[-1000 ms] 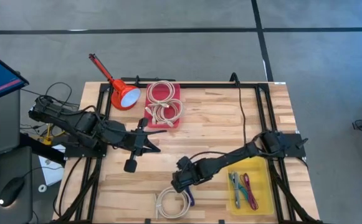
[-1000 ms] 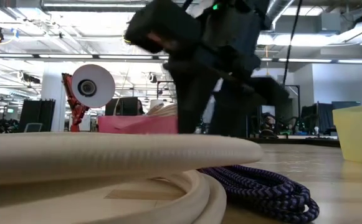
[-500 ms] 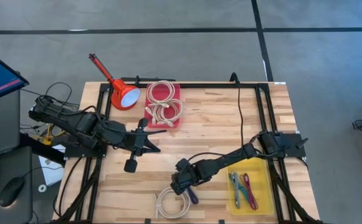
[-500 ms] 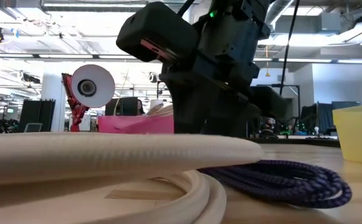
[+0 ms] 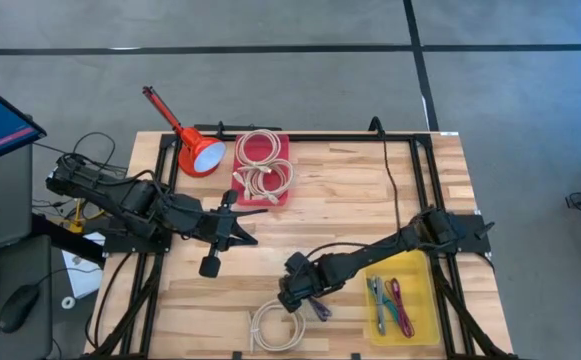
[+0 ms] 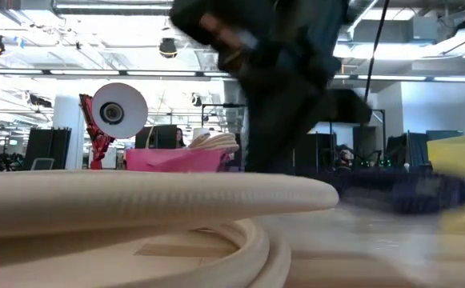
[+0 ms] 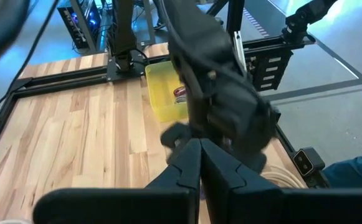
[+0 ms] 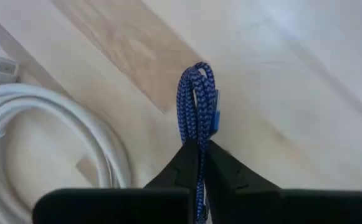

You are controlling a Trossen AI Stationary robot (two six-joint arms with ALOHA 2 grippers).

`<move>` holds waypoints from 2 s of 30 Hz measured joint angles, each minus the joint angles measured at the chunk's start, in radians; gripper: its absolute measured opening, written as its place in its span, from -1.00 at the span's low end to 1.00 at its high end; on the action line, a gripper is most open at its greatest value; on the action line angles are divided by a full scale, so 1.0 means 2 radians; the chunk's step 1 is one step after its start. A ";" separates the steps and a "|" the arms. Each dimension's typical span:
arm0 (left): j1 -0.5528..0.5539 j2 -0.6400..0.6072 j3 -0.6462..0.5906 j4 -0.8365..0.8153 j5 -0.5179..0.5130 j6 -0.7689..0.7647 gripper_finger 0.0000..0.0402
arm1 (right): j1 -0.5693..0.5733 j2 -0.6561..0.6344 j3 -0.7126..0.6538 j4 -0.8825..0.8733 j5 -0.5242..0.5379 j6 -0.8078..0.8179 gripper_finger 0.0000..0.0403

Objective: Pick & Place USB Port
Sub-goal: Put the dark blue charger cable into the yellow bin

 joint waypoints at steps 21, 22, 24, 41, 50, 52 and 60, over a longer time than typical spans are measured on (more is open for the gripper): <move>0.000 0.000 0.000 0.000 0.000 0.000 -0.97 | 0.071 -0.182 0.000 -0.333 0.086 0.179 -1.00; 0.000 0.000 0.000 0.000 0.000 0.000 -0.97 | 0.079 -0.185 0.001 -0.344 0.086 0.193 -1.00; 0.000 0.000 0.000 0.000 0.000 0.000 -0.96 | 0.093 -0.188 0.001 -0.364 0.086 0.218 -1.00; 0.000 0.000 0.000 0.000 0.000 0.000 -0.95 | 0.159 -0.186 -0.052 -0.409 0.028 0.314 -1.00; 0.000 0.000 0.000 0.000 0.000 0.000 -0.97 | 0.189 -0.186 -0.165 -0.291 -0.023 0.359 -1.00; 0.000 0.000 0.000 0.000 0.000 0.000 -0.96 | 0.195 -0.186 -0.177 -0.280 -0.024 0.373 -1.00; 0.000 0.000 0.000 0.000 0.000 0.000 -0.97 | 0.203 -0.186 -0.195 -0.262 -0.036 0.387 -1.00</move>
